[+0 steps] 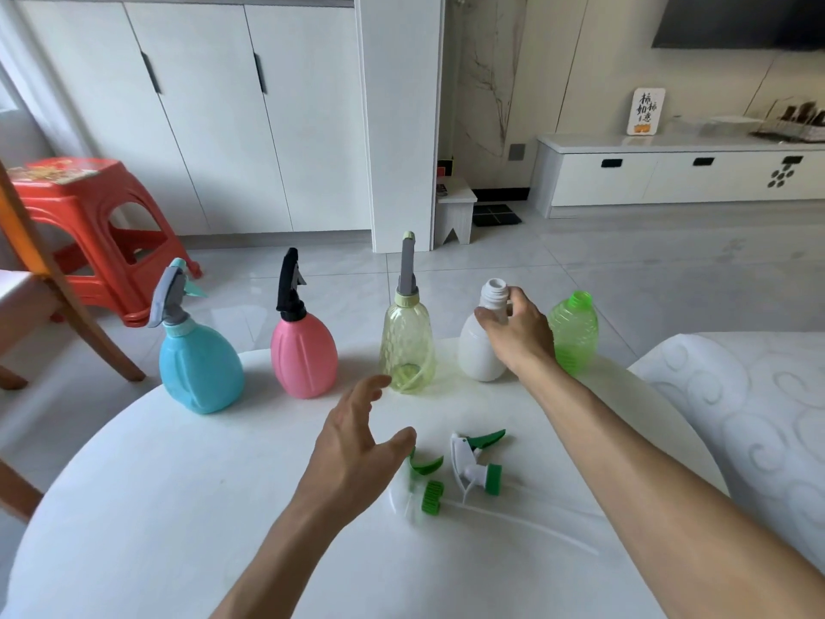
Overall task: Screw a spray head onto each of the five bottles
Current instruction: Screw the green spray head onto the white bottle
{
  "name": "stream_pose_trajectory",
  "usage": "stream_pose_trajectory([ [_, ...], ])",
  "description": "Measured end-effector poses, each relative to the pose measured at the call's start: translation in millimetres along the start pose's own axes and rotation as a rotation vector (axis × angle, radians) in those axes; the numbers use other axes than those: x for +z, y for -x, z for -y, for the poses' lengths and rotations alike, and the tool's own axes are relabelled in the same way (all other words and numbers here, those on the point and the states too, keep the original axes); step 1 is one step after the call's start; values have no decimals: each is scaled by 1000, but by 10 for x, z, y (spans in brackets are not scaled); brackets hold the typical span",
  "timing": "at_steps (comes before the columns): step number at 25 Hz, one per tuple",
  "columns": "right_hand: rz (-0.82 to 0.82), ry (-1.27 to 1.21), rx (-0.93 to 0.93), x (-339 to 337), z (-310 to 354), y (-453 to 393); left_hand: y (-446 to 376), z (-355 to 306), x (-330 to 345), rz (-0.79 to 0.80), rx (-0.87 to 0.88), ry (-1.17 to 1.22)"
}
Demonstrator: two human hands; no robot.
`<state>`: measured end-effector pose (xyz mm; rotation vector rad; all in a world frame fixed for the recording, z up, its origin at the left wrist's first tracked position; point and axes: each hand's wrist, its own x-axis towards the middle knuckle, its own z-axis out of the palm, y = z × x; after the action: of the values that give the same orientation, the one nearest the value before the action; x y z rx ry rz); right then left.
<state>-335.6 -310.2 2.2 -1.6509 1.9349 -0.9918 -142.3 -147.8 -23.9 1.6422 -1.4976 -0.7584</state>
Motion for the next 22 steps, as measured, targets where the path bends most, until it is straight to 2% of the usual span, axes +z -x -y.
stream_pose_trajectory([
  [3, -97, -115, -30, -133, -47, 245, 44, 1, -26, -13, 64, -68],
  [6, -120, -391, -111, -431, 12, 695, 112, -61, -83, -16, 175, -70],
  [8, 8, -566, -186, -551, 85, 1106, 173, -126, -118, 42, 273, -61],
  [10, 213, -683, -257, -510, 183, 1491, 243, -179, -131, 62, 330, -83],
  [12, 352, -719, -271, -417, 260, 1683, 300, -204, -156, 16, 305, -115],
  [15, 516, -752, -158, -370, 193, 1671, 314, -132, -277, -84, 227, -236],
  [16, 502, -651, -111, -363, 136, 1652, 307, -88, -336, -116, 196, -281],
  [17, 432, -402, -142, -338, 63, 1647, 298, -39, -383, -149, 182, -339],
  [19, 315, 204, -401, -185, -55, 1695, 294, 84, -442, -206, 222, -508],
  [20, 316, 389, -531, -68, -97, 1740, 300, 134, -451, -226, 254, -599],
  [22, 413, 540, -603, 122, -147, 1804, 311, 193, -459, -261, 295, -748],
])
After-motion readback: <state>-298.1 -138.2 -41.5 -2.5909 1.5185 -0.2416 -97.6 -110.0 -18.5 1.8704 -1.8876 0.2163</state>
